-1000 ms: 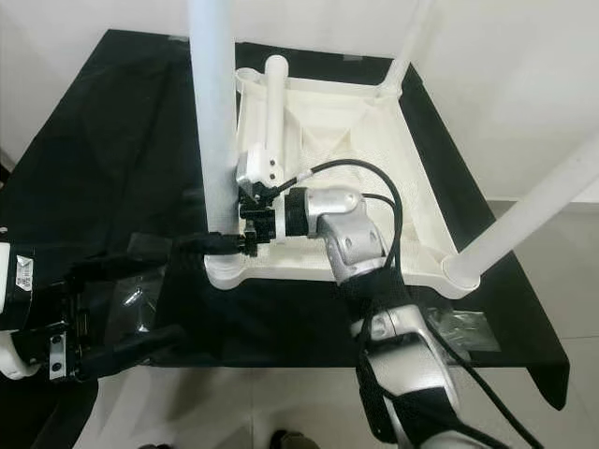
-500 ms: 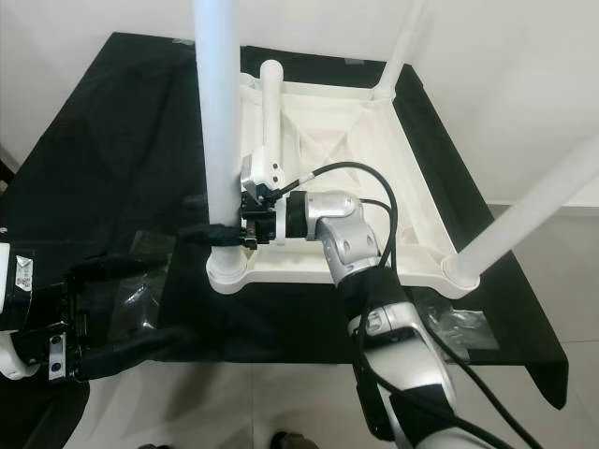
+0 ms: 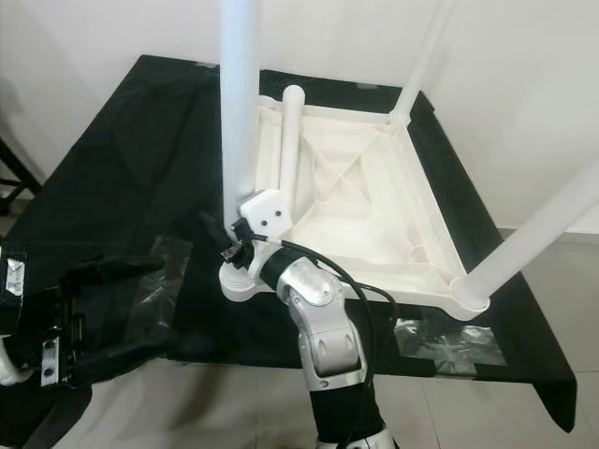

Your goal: Building children table

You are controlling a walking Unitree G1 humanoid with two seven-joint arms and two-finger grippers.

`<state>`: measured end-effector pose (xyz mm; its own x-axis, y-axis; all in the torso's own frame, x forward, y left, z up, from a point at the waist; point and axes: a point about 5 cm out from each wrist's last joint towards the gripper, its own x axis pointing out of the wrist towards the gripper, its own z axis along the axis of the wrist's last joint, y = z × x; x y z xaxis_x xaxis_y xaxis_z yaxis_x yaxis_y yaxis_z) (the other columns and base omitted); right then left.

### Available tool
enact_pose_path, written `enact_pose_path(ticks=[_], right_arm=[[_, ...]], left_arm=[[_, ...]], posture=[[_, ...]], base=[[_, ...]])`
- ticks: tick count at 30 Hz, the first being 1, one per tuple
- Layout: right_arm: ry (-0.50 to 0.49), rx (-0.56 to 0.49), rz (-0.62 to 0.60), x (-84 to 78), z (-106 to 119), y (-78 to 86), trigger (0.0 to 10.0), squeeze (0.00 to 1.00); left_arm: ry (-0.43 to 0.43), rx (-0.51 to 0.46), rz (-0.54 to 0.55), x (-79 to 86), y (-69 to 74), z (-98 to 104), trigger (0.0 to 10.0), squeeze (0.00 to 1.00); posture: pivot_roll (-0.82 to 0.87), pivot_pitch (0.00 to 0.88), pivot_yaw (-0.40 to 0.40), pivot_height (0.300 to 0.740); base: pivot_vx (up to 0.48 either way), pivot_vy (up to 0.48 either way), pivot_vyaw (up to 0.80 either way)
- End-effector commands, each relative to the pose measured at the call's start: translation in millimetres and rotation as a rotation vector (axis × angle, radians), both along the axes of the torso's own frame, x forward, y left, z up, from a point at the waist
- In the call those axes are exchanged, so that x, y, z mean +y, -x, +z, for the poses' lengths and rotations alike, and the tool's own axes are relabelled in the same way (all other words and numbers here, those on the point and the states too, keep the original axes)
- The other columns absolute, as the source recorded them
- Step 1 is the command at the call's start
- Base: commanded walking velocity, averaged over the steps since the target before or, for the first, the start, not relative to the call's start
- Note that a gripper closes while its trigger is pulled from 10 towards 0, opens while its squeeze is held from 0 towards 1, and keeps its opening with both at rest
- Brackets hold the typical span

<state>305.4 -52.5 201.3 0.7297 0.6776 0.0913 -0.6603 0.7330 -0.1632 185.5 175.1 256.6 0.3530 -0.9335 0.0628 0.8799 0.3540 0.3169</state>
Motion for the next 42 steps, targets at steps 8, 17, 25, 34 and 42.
enact_pose_path(ticks=[8,17,25,34,42], right_arm=[[0.064,-0.048,0.266,4.0,22.6,-12.7,10.0,1.0],[0.245,-0.111,0.708,7.6,28.1,-8.7,10.0,0.0],[0.303,-0.033,0.903,7.5,31.7,-21.4,10.0,0.0],[0.294,0.031,0.984,0.3,25.0,-29.1,0.0,0.0],[0.264,0.03,0.703,-22.3,1.4,-33.0,0.0,0.0]], left_arm=[[-0.001,0.01,-0.018,-5.3,2.4,-1.3,10.0,0.0],[-0.003,0.003,-0.018,-6.0,-2.1,-0.3,10.0,0.0],[-0.01,-0.001,-0.021,-5.0,-1.8,1.0,10.0,0.0],[-0.016,0.005,-0.016,-3.7,0.0,0.0,10.0,0.0],[-0.02,0.014,-0.018,-2.5,-0.1,-2.0,10.0,0.0]], posture=[[0.11,0.18,-0.122,0.74],[0.11,0.16,-0.114,0.74],[0.13,0.158,-0.112,0.74],[0.12,0.172,-0.115,0.74],[0.11,0.183,-0.106,0.74]], base=[[0.0,0.0,0.0],[0.0,0.0,0.0],[0.0,0.0,0.0],[0.0,0.0,0.0],[0.0,0.0,0.0]])
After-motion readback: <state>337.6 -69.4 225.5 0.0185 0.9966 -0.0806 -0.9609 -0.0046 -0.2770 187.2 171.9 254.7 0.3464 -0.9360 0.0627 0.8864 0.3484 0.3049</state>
